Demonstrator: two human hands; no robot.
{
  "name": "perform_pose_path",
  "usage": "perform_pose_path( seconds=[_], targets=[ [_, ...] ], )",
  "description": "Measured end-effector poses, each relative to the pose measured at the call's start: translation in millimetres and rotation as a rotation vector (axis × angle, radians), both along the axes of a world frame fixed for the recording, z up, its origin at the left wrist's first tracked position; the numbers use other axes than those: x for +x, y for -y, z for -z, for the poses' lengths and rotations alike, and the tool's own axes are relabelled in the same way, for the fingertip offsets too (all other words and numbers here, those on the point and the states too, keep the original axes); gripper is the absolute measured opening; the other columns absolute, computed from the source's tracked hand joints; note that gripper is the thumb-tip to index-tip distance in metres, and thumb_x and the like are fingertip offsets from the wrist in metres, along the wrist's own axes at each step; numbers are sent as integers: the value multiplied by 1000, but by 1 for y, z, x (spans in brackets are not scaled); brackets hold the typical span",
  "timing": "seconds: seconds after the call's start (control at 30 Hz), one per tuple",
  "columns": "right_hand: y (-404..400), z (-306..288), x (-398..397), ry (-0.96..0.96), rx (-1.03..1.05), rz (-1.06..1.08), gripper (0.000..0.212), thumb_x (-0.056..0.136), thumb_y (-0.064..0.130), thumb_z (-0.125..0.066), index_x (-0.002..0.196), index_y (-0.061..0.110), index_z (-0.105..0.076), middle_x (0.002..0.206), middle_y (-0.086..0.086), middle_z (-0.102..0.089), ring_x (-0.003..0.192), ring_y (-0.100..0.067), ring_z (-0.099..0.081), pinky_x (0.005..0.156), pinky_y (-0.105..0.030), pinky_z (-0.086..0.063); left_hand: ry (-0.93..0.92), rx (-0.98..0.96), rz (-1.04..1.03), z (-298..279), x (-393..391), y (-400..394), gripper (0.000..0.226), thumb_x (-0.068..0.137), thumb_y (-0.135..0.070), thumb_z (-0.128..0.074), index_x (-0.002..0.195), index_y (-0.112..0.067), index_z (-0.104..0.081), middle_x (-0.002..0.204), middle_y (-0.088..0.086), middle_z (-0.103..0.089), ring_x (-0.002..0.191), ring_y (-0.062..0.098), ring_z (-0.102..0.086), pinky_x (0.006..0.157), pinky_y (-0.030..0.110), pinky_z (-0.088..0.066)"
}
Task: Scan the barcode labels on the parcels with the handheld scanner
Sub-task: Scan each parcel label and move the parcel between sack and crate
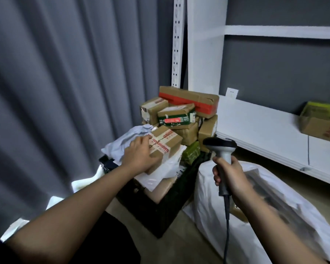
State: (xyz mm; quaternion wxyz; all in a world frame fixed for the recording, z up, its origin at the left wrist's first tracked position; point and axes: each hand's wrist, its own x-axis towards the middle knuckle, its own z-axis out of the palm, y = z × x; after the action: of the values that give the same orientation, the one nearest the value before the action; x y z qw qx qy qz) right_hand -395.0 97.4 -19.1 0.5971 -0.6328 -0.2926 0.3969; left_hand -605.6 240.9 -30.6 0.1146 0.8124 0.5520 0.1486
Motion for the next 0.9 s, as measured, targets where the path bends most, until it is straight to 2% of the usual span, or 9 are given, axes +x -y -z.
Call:
perform_pose_path(
  seconds=[0.1,0.2,0.3,0.47,0.57,0.63,0.77,0.83,0.9],
  targets=[
    [-9,2,-7,-7,18,2,10,96,6,-53,91,9,-44,49,-7,-45,33,-13,-37,35,-22,-33,-124,85,-45,12,-25,-14,93,73,-67,-63,145,-21,-28,150,9,-29,138,26,-26,114,39,-21],
    [-17,4,-10,-11,10,10,11,96,6,-54,91,8,-44,50,-8,-44,32,-13,-36,34,-21,-32,-28,239,-102,15,-41,-30,88,76,-66,-62,145,-21,-32,150,9,-29,139,27,-26,116,41,-17],
    [-21,8,-11,1,-14,10,11,96,7,-54,93,8,-44,52,-9,-44,33,-13,-36,35,-21,-32,70,235,-268,16,-58,-52,75,81,-54,-62,144,-21,-37,150,12,-33,138,30,-29,114,42,-19],
    [-27,15,-13,3,-47,3,12,95,8,-55,93,7,-43,53,-10,-44,33,-14,-37,35,-21,-32,32,64,-394,34,-72,-77,59,89,-46,-54,141,-21,-44,145,8,-43,130,33,-43,105,40,-34],
    [-29,16,-15,16,-58,-14,12,96,10,-55,93,8,-43,55,-10,-45,34,-14,-37,35,-19,-31,98,73,-385,41,-69,-84,36,93,-35,-52,121,-16,-63,131,13,-56,116,37,-53,93,39,-43],
    [-29,16,-16,24,-48,-19,13,96,10,-55,93,8,-43,56,-10,-45,34,-15,-37,35,-18,-31,200,100,-437,41,-65,-86,28,95,-27,-48,104,-8,-67,115,23,-62,104,43,-58,83,40,-45],
    [-27,16,-15,33,-16,-26,12,95,10,-56,93,8,-44,55,-9,-46,36,-14,-38,36,-19,-33,510,171,-738,14,-71,-87,32,97,-29,-43,107,-6,-64,109,29,-62,101,48,-57,85,45,-46],
    [-25,15,-15,12,14,-29,12,94,8,-57,95,7,-45,55,-7,-47,37,-14,-39,38,-22,-36,685,257,-751,-2,-76,-83,30,97,-29,-42,99,-6,-60,100,24,-64,93,42,-57,81,43,-45],
    [-21,12,-15,-43,49,-38,12,93,6,-59,93,7,-46,56,-7,-49,39,-14,-39,40,-25,-37,906,275,-662,-17,-71,-73,24,97,-23,-42,86,-6,-55,83,14,-56,76,28,-51,71,36,-40]
  ],
)
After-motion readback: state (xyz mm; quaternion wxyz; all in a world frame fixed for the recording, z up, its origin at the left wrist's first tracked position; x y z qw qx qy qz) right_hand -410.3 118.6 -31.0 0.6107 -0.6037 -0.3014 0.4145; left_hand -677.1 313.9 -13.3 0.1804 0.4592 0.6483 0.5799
